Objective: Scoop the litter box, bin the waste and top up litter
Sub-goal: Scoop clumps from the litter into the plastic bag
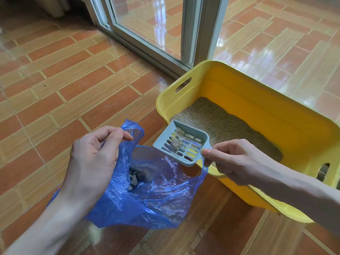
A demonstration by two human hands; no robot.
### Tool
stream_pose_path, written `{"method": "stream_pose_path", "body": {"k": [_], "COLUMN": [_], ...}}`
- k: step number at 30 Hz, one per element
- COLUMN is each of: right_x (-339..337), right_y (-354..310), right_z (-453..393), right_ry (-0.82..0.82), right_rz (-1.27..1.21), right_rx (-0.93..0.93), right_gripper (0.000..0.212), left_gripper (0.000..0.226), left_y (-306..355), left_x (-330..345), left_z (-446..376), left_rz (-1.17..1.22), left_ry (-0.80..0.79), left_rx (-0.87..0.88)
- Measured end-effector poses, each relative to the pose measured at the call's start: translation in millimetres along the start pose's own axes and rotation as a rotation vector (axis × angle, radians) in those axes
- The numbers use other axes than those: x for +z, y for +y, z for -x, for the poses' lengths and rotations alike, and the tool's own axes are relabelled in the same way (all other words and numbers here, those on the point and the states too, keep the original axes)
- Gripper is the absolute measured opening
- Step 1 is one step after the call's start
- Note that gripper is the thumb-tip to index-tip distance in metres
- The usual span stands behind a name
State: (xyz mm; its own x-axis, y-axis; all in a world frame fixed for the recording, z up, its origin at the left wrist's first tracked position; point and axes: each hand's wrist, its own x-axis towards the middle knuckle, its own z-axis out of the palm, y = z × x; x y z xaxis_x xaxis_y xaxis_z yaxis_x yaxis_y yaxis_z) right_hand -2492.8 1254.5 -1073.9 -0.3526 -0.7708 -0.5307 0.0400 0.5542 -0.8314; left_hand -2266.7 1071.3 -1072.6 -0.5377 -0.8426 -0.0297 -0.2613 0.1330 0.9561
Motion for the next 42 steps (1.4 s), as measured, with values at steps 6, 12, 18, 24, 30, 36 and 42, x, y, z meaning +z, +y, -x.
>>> {"method": "stream_pose_path", "body": {"k": [6,12,18,24,30,36,42], "right_x": [36,81,110,124,125,127,125], "right_y": [10,35,53,44,41,51,54], "right_z": [2,-14,-39,-47,-49,-55,-58], "right_ry": [-0.065,0.014,0.165,0.166,0.167,0.231,0.27], "right_rz": [0.195,0.437,0.655,0.917,1.064,1.053,1.048], "right_rx": [-0.106,-0.143,-0.184,-0.235,-0.325,-0.553,-0.564], "right_gripper": [0.042,0.044,0.047,0.03,0.029,0.032,0.033], "left_gripper": [0.029,0.028,0.028,0.028,0.029,0.029,0.029], "left_y": [3,6,6,8,8,8,7], "left_x": [-4,-7,-10,-12,-14,-19,-20], "left_z": [3,6,8,9,11,11,11], "left_rz": [0.009,0.002,-0.006,-0.006,-0.023,-0.033,-0.026], "left_ry": [0.018,0.029,0.038,0.049,0.058,0.074,0.073], "left_rx": [0.012,0.016,0.009,0.003,0.009,0.012,0.009]}}
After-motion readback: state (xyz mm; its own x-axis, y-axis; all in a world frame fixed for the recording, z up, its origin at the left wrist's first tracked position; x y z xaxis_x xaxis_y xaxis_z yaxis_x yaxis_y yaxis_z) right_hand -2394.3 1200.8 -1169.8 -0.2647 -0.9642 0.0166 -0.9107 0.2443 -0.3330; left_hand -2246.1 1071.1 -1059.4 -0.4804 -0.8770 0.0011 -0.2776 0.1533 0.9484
